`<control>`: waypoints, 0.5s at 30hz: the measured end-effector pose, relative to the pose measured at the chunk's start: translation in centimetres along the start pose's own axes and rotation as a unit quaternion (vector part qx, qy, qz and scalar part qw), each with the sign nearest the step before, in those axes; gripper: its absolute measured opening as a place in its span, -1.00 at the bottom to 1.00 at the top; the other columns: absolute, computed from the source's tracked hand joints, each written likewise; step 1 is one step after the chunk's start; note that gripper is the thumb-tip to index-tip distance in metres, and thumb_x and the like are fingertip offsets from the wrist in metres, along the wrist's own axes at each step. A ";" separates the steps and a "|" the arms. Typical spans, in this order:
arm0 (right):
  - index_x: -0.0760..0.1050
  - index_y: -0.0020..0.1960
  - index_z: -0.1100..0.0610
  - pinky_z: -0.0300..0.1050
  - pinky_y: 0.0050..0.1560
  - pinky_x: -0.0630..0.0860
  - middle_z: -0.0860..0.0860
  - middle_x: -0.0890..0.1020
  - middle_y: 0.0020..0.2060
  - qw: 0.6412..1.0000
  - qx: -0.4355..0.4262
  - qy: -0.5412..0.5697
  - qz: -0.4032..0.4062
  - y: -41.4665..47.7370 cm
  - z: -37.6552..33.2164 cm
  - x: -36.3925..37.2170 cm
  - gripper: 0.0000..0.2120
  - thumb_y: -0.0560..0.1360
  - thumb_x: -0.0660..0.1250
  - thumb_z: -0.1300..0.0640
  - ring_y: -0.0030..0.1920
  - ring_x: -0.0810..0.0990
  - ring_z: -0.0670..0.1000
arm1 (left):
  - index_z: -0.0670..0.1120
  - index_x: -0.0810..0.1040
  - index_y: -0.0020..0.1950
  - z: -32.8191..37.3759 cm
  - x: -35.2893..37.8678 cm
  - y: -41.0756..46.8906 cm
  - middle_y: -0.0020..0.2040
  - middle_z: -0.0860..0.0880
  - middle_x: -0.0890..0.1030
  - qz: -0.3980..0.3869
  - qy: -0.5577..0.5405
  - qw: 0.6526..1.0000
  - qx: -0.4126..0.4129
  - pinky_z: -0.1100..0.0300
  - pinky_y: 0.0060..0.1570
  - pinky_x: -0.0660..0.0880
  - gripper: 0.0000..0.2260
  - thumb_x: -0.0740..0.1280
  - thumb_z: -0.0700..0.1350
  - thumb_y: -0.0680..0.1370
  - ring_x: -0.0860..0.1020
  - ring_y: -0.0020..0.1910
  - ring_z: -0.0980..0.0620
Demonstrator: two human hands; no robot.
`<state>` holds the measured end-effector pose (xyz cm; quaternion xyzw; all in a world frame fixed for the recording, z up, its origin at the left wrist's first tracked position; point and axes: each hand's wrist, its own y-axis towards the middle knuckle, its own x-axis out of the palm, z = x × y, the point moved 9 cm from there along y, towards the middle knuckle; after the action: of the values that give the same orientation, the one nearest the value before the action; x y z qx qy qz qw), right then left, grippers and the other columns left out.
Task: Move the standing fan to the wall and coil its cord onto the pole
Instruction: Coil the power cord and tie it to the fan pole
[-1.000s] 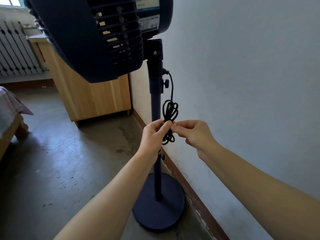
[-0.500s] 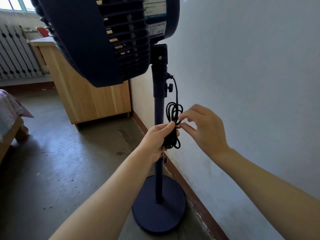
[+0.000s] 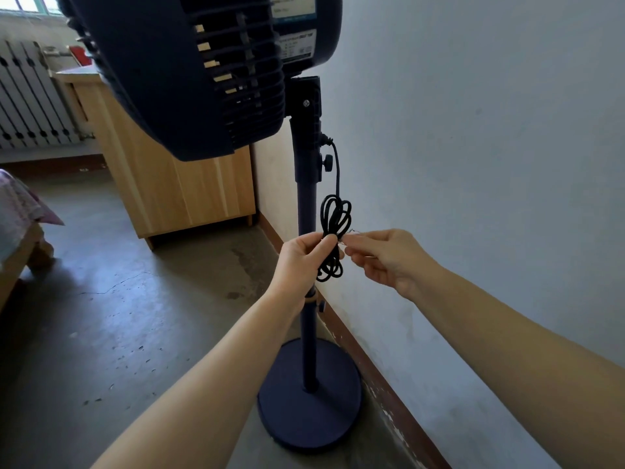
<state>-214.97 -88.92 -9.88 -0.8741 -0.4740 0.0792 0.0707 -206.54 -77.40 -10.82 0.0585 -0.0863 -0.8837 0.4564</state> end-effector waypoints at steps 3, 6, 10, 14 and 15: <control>0.66 -0.09 0.13 -0.30 -0.31 0.52 0.06 0.72 -0.21 0.999 -0.034 -0.012 -0.001 0.0 -0.6 0.4 -0.90 0.39 0.46 0.20 -0.20 0.66 -0.07 | 0.22 0.66 -0.26 0.0 -0.1 0.1 -0.32 0.16 0.67 0.000 0.010 1.000 0.018 0.31 -0.22 0.54 -0.72 0.29 -0.05 0.58 0.62 -0.27 0.25; 0.65 -0.08 0.11 -0.22 -0.15 0.53 0.05 0.70 -0.15 0.989 -0.112 -0.093 0.028 -0.1 -1.7 0.7 -0.90 0.40 0.44 0.22 -0.12 0.65 -0.02 | 0.25 0.66 -0.26 -0.1 0.0 0.2 -0.32 0.17 0.67 -0.001 0.012 1.000 0.014 0.34 -0.23 0.51 -0.71 0.28 -0.03 0.58 0.63 -0.25 0.25; 0.62 -0.11 0.08 -0.23 -0.08 0.58 -0.04 0.68 -0.23 0.899 -0.325 -0.283 0.079 -1.6 -4.5 1.2 -0.95 0.45 0.39 0.18 -0.18 0.64 -0.09 | 0.14 0.69 -0.27 -1.2 0.2 0.4 -0.30 0.09 0.67 0.003 -0.019 0.999 -0.043 0.08 -0.04 0.52 -0.73 0.27 0.03 0.57 0.59 -0.21 0.00; 0.60 -0.15 0.13 -0.21 -0.17 0.54 -0.01 0.65 -0.24 0.733 -0.515 -0.441 0.058 -4.4 -6.3 3.0 -0.93 0.45 0.37 0.26 -0.22 0.59 -0.03 | 0.03 0.70 -0.24 -2.2 1.4 0.2 -0.29 0.07 0.65 -0.065 -0.103 0.985 -0.120 0.01 -0.06 0.40 -0.71 0.27 0.08 0.57 0.50 -0.13 -0.03; 0.60 -0.16 0.15 -0.25 -0.18 0.50 0.02 0.65 -0.24 0.687 -0.541 -0.483 0.053 -4.8 -6.2 3.4 -0.95 0.44 0.38 0.26 -0.23 0.58 0.00 | 0.03 0.69 -0.22 -2.3 1.8 0.1 -0.27 0.06 0.65 -0.084 -0.119 0.980 -0.134 0.03 -0.09 0.38 -0.71 0.26 0.09 0.56 0.50 -0.15 0.00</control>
<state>-215.75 -83.75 -3.07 -0.6254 -0.3560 0.2241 -0.6572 -207.12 -79.18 -13.15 -0.1023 -0.0154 -0.9231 0.3703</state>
